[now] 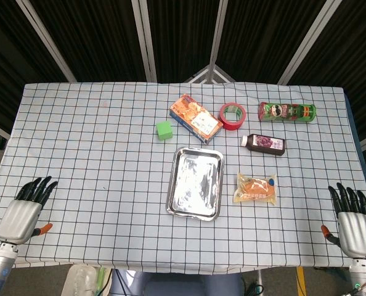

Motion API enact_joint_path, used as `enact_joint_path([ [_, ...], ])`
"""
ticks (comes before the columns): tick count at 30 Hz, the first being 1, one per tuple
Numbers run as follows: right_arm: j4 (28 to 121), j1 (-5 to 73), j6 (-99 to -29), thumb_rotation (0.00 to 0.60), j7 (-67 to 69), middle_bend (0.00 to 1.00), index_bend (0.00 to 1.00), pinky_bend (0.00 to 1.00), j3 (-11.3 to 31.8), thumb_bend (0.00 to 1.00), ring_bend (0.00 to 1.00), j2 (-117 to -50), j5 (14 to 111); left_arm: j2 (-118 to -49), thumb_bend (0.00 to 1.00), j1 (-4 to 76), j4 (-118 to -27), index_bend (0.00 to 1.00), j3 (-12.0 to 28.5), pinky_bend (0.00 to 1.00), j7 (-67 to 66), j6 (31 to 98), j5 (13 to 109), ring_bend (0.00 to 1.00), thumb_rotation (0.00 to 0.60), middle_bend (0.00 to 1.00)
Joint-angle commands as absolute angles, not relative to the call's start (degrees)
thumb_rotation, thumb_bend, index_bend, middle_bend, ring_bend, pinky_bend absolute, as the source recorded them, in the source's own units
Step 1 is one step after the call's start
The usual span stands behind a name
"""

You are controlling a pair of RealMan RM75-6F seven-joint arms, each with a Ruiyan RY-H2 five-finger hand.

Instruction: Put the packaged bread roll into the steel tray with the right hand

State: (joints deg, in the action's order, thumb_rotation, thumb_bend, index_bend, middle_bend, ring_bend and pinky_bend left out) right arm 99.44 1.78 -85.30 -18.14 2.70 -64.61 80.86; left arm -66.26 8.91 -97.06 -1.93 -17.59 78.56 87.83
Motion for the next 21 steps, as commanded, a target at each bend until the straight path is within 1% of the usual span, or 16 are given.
enact_joint_path([
  [1, 99.37, 1.98, -84.96, 0.600, -18.57, 0.00, 0.00, 0.00, 2.52, 0.29, 0.00, -64.89, 81.16, -66.31, 0.08, 8.80, -96.90, 0.00, -2.09, 0.09, -17.17, 79.01, 88.50, 0.00, 0.600, 0.00],
  [6, 98.58, 3.13, -83.13, 0.600, -18.68, 0.00, 0.00, 0.00, 1.96, 0.29, 0.00, -65.84, 82.52, -66.53, 0.08, 8.53, -96.54, 0.00, -2.20, 0.09, -16.29, 80.41, 90.16, 0.00, 0.600, 0.00],
  [11, 96.56, 6.67, -78.25, 0.600, -18.63, 0.00, 0.00, 0.00, 2.39, 0.29, 0.00, -68.50, 83.50, -67.05, 0.08, 8.65, -95.88, 0.00, -2.04, 0.09, -16.41, 80.20, 90.02, 0.00, 0.600, 0.00],
  [16, 94.19, 11.95, -70.54, 0.600, -21.97, 0.00, 0.00, 0.00, 5.05, 0.29, 0.00, -72.74, 78.84, -67.26, 0.08, 9.22, -95.50, 0.00, -1.43, 0.09, -16.40, 78.80, 88.43, 0.00, 0.600, 0.00],
  [21, 91.67, 16.04, -64.19, 0.600, -25.35, 0.00, 0.00, 0.00, 6.81, 0.29, 0.00, -76.58, 73.56, -67.05, 0.08, 9.31, -95.53, 0.00, -1.36, 0.09, -16.03, 78.63, 88.23, 0.00, 0.600, 0.00],
])
